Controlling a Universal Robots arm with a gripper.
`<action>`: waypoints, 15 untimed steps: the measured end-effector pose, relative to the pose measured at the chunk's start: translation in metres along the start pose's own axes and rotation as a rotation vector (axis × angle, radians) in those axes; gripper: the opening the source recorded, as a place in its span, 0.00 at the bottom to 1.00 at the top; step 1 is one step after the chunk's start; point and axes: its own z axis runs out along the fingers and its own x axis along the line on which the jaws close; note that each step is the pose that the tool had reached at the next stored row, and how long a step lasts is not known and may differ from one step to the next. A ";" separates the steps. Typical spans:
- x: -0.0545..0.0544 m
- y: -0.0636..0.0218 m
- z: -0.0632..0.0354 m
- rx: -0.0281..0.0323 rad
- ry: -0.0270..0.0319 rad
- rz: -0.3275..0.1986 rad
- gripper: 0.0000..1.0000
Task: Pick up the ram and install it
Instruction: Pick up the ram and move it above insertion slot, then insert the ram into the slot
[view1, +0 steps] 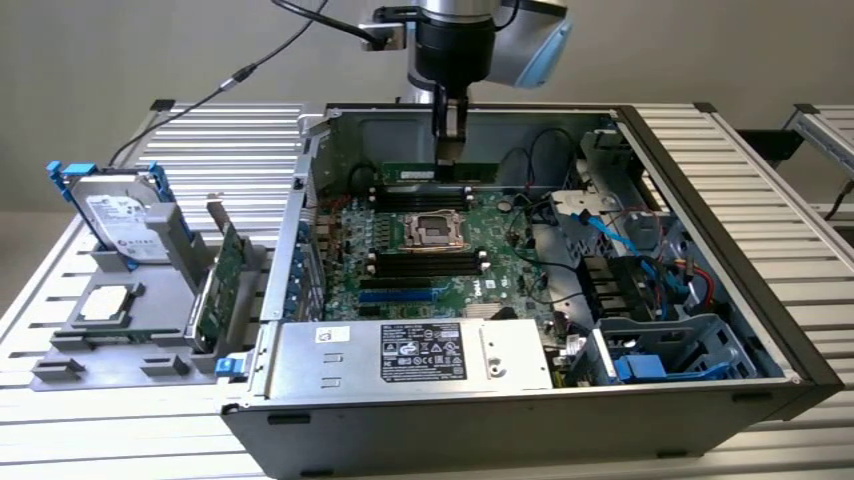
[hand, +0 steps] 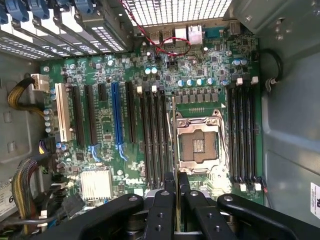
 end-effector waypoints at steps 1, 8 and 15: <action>0.000 0.0001 0.0005 0.0001 0.0034 0.000 0.14; 0.000 0.0001 0.0006 0.0003 0.0064 0.000 0.14; 0.000 0.0001 0.0006 0.0003 0.0064 0.000 0.14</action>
